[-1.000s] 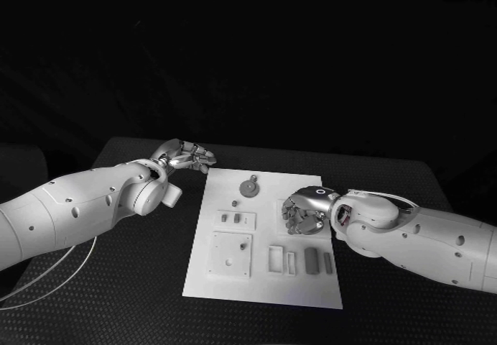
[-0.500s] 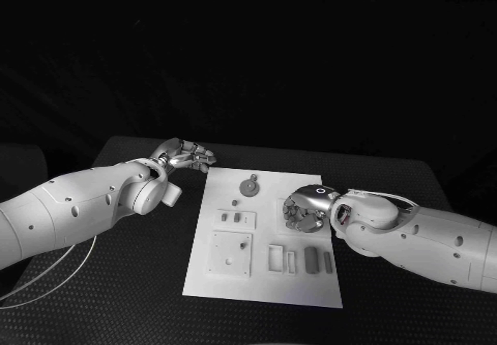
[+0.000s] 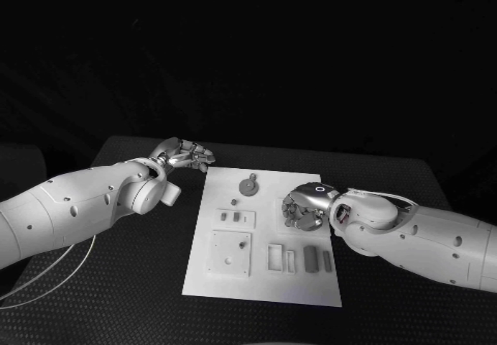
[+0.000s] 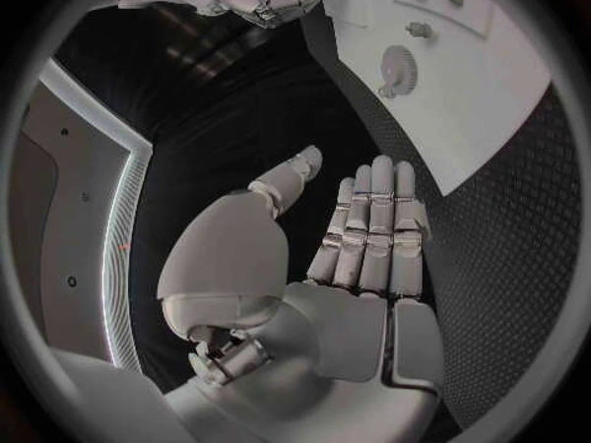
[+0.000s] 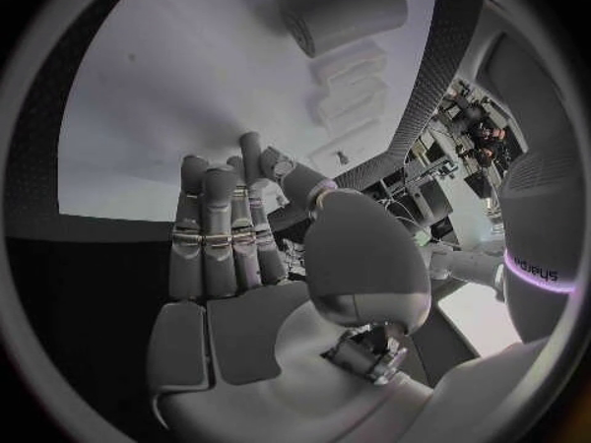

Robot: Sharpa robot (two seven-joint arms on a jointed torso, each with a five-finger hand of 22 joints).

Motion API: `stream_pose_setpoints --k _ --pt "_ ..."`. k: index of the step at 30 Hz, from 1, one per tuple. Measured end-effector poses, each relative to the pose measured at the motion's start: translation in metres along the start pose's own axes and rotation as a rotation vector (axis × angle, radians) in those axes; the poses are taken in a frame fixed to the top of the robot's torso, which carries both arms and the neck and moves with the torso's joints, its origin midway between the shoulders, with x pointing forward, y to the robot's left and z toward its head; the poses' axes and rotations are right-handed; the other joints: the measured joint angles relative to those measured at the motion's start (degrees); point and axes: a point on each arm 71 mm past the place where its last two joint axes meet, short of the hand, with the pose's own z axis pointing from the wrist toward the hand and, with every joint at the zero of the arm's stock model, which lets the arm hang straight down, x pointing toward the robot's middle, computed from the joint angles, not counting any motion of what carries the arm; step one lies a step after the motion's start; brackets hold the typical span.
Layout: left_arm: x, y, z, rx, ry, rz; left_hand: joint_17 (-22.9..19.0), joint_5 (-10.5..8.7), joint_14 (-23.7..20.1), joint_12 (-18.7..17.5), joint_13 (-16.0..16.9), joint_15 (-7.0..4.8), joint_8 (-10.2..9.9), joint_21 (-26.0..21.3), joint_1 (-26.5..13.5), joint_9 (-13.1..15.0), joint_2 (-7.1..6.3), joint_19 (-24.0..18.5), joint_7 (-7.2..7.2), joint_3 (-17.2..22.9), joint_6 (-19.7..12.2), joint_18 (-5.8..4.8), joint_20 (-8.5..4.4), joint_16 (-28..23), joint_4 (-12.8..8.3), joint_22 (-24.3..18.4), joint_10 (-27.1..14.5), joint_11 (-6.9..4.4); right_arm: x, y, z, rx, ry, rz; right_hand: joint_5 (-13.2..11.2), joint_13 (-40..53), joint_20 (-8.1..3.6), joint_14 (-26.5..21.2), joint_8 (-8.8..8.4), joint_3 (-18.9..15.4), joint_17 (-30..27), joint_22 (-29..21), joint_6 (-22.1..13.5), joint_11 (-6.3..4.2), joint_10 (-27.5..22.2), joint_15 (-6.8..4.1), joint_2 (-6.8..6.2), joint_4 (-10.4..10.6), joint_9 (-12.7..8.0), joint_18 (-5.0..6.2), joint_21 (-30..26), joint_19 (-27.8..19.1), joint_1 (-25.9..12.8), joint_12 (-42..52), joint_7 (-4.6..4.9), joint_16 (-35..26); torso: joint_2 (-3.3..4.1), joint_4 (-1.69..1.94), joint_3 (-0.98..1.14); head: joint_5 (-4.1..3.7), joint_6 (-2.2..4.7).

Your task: Assemble the parts on the task board

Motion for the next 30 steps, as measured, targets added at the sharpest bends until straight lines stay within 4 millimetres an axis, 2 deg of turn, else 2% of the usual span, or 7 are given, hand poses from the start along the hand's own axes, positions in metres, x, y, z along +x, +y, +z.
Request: stream_pose_setpoints --k 9,19,25,30 --pt "0.000 0.000 0.000 0.000 -0.001 0.000 0.0 0.00 0.0 0.0 0.0 0.00 0.0 0.0 0.0 0.0 0.00 0.0 0.00 0.0 0.0 0.00 0.00 0.0 0.0 0.0 0.0 0.00 -0.004 0.001 -0.005 -0.006 -0.025 0.005 -0.1 0.0 -0.12 0.3 0.00 0.2 0.1 0.0 0.1 0.02 0.2 -0.11 0.05 0.1 0.0 0.17 0.0 0.1 0.0 0.0 -0.10 0.0 -0.02 0.04 -0.01 -0.05 0.07" --pt "-0.001 0.001 0.001 -0.002 -0.005 0.002 0.1 0.00 0.0 0.0 0.0 0.00 0.0 0.0 0.0 0.0 0.00 0.0 0.00 0.0 0.0 0.00 0.00 0.0 0.0 -0.1 0.0 0.00 -0.034 0.013 -0.006 -0.042 -0.090 0.004 0.1 0.3 -0.25 0.4 -0.02 0.2 0.1 0.0 0.3 -0.18 0.4 -0.03 0.07 0.1 0.1 0.14 0.0 0.5 0.1 0.0 -0.28 0.2 -0.04 -0.01 -0.03 0.13 0.14" --pt "-0.001 0.001 0.002 -0.002 -0.006 0.002 0.2 0.00 0.0 0.0 0.0 0.00 0.0 0.0 0.0 0.0 0.00 0.0 0.00 0.0 0.0 0.00 0.00 0.0 0.0 -0.1 0.0 0.00 -0.037 0.030 -0.003 -0.086 -0.099 0.021 0.1 0.3 -0.25 0.4 0.19 0.2 0.1 0.0 0.3 -0.18 0.4 -0.02 0.07 0.1 0.1 0.12 0.0 0.4 0.1 0.0 -0.29 0.2 -0.05 -0.01 -0.05 0.30 0.23" --pt "-0.002 0.001 0.002 -0.003 -0.010 0.003 0.2 0.00 0.0 0.0 0.0 0.00 0.0 0.0 0.0 0.0 0.00 0.0 0.00 0.0 0.0 0.00 0.00 0.0 0.0 -0.1 0.0 0.00 -0.037 0.057 0.009 -0.148 -0.101 0.045 0.1 0.3 -0.24 0.4 0.20 0.3 0.1 0.0 0.3 -0.18 0.4 -0.01 0.07 0.2 0.1 0.07 0.0 0.4 0.1 0.0 -0.29 0.2 -0.06 -0.01 -0.07 0.74 0.25"
